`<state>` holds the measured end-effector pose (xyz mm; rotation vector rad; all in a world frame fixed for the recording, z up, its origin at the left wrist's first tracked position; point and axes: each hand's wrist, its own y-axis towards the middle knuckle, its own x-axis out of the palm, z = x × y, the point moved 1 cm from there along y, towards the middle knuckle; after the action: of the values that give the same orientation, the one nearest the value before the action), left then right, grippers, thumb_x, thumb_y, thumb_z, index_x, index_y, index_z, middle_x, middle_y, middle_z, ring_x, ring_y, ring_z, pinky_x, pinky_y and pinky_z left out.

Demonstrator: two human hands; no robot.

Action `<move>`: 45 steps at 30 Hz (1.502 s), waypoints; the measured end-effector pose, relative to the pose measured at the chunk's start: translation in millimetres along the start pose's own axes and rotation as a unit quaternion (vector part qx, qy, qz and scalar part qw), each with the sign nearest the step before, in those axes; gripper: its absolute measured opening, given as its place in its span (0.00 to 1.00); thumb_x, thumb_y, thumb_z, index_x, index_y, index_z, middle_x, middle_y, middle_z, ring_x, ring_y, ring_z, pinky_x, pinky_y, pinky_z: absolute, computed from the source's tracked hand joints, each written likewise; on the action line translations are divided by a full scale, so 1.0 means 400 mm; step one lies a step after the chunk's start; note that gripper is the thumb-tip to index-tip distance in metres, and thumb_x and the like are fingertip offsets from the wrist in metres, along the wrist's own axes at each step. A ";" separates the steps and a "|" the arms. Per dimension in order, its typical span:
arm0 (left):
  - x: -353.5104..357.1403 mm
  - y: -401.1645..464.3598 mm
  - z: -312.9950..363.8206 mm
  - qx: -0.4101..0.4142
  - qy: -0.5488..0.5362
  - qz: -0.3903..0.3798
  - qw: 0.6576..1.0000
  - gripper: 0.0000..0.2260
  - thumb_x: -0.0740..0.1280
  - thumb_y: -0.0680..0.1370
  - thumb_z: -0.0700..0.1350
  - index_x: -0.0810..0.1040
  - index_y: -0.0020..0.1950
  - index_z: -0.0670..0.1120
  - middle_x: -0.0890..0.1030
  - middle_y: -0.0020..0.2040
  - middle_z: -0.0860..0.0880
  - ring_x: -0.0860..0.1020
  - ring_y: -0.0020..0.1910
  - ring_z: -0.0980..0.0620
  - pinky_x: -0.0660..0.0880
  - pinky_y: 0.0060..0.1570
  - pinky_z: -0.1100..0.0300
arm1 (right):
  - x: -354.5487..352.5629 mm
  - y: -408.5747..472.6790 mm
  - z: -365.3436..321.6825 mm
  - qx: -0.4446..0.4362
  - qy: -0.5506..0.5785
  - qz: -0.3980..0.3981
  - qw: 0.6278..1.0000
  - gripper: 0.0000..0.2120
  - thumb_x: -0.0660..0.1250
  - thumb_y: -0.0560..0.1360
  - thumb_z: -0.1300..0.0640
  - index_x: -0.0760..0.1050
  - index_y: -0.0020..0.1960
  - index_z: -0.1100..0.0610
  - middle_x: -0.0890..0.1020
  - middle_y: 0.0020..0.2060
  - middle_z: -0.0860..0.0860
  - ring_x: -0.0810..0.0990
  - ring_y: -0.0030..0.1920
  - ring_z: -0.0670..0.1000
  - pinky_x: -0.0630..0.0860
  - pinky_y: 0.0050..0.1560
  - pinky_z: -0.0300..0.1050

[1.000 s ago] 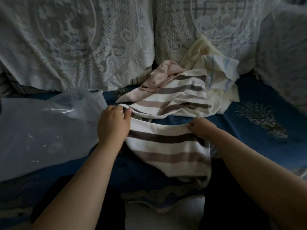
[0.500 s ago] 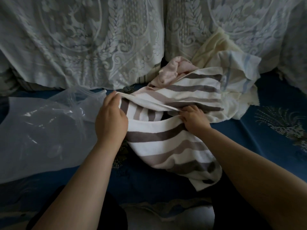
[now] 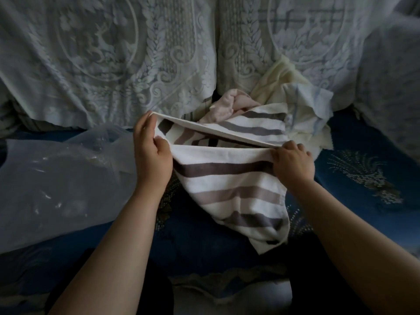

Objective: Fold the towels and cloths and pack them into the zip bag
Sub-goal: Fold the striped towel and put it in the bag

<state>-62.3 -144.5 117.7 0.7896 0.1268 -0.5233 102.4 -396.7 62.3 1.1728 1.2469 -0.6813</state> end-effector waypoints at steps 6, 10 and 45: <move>-0.029 0.007 -0.034 0.013 0.089 -0.056 0.994 0.28 0.68 0.76 0.45 0.63 0.72 0.34 0.61 0.72 0.37 0.71 0.66 0.39 0.71 0.63 0.55 | -0.112 -0.049 0.063 -0.020 0.049 0.070 0.996 0.19 0.53 0.81 0.48 0.79 0.54 0.56 0.77 0.54 0.54 0.74 0.56 0.58 0.71 0.51 0.52; -0.069 -0.009 -0.021 -0.005 0.215 -0.024 0.976 0.18 0.64 0.78 0.42 0.71 0.68 0.40 0.69 0.70 0.45 0.75 0.60 0.43 0.73 0.53 0.50 | -0.200 -0.076 0.099 -0.044 0.046 0.115 0.991 0.18 0.58 0.79 0.48 0.81 0.48 0.58 0.79 0.49 0.56 0.74 0.53 0.59 0.72 0.52 0.52; -0.279 0.204 0.287 0.033 0.211 -0.284 0.935 0.13 0.71 0.71 0.54 0.74 0.32 0.47 0.75 0.31 0.49 0.73 0.34 0.49 0.66 0.35 0.58 | -0.633 -0.109 0.217 -0.038 0.039 -0.075 0.996 0.13 0.60 0.79 0.46 0.74 0.46 0.55 0.75 0.42 0.52 0.73 0.44 0.53 0.68 0.46 0.45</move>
<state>-128.0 -133.0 284.4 0.9239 0.7572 -0.8995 31.4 -539.3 281.8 1.0591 1.4247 -0.6976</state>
